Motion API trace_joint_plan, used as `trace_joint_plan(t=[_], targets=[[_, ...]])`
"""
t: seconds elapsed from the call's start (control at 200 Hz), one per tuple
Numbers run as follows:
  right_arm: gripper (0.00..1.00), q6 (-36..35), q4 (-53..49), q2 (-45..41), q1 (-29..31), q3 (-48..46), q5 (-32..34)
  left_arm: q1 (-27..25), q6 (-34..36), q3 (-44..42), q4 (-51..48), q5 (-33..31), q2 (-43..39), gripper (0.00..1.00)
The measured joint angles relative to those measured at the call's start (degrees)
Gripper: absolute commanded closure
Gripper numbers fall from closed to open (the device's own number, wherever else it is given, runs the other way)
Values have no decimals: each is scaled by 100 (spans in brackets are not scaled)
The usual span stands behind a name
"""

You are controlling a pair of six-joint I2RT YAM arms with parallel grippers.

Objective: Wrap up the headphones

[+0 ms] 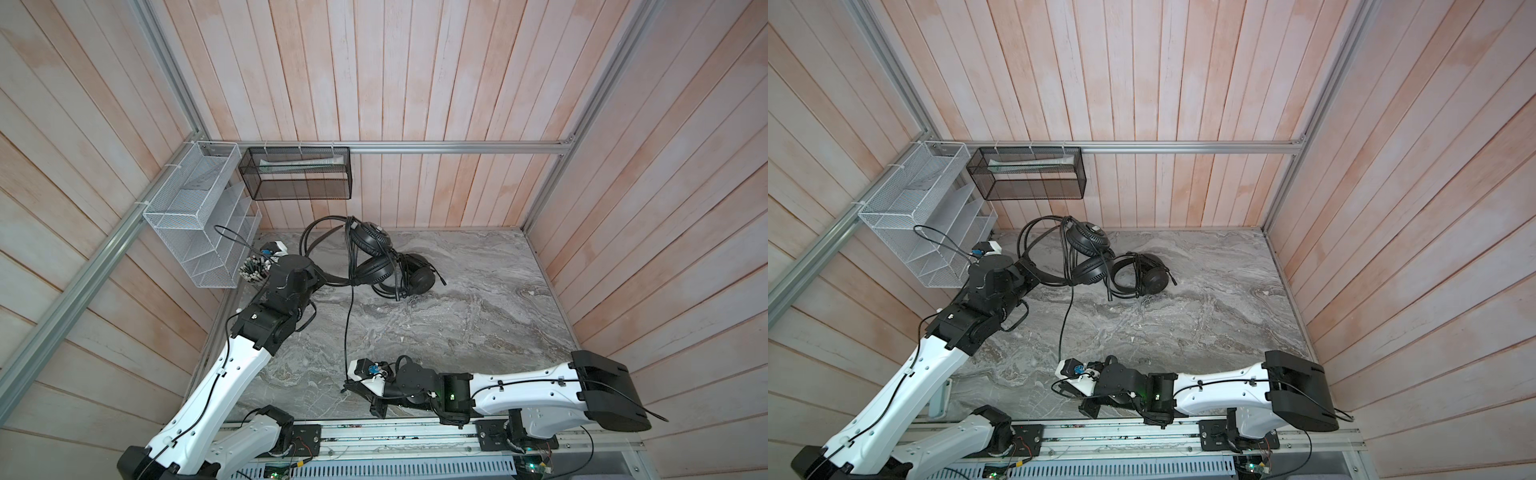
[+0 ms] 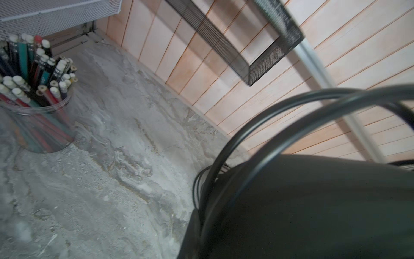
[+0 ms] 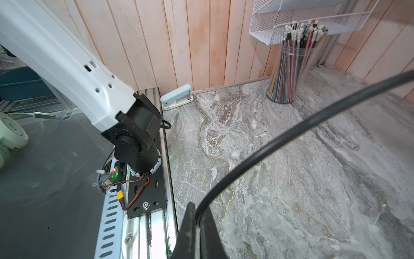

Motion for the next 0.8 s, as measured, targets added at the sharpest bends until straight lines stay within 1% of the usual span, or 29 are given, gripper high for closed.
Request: trace_joint_plan(t=[0.27, 0.41, 0.51, 0.62, 0.8], targets=[[100, -612, -1530, -516, 129, 1010, 507, 0, 391, -739, -11, -175, 295, 100], [100, -1152, -2363, -804, 127, 1613, 984, -22, 476, -1178, 46, -111, 308, 100], [100, -1572, -2955, -964, 74, 1971, 1390, -149, 560, -1392, 72, -92, 308, 100], [100, -1860, -3532, -1025, -354, 2334, 1515, -433, 699, -1502, 120, -181, 308, 100], [100, -1985, -3982, -1163, -1648, 2629, 1272, -1071, 1003, -1580, 205, -573, 304, 100]])
